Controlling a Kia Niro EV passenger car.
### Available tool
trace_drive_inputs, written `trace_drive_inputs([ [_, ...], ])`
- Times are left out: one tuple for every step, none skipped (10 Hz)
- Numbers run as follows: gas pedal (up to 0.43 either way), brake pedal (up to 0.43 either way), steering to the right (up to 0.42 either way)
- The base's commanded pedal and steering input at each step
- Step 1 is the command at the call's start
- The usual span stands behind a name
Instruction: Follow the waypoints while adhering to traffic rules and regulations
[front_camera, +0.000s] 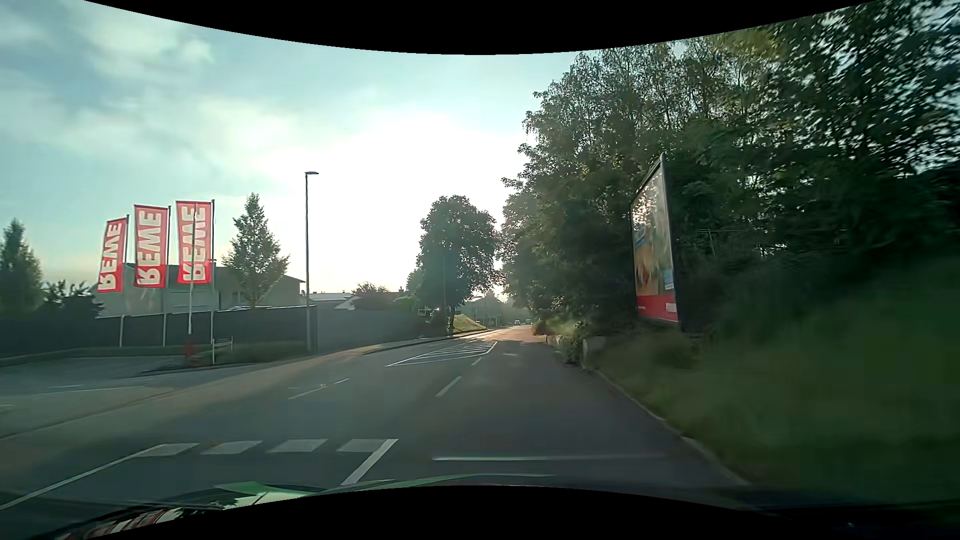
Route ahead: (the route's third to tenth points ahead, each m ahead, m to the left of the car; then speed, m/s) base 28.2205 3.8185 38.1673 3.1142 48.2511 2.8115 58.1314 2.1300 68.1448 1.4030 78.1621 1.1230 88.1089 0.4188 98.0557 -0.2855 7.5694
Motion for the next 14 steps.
trace_drive_inputs([
  [0.039,0.0,0.014],
  [0.039,0.0,0.012],
  [0.039,0.0,0.011],
  [0.039,0.0,0.011],
  [0.039,0.0,0.01],
  [0.039,0.0,0.01],
  [0.039,0.0,0.011],
  [0.039,0.0,0.01],
  [0.039,0.0,0.01],
  [0.039,0.0,0.01],
  [0.039,0.0,0.009],
  [0.039,0.0,0.008],
  [0.039,0.0,0.008],
  [0.039,0.0,0.008],
])
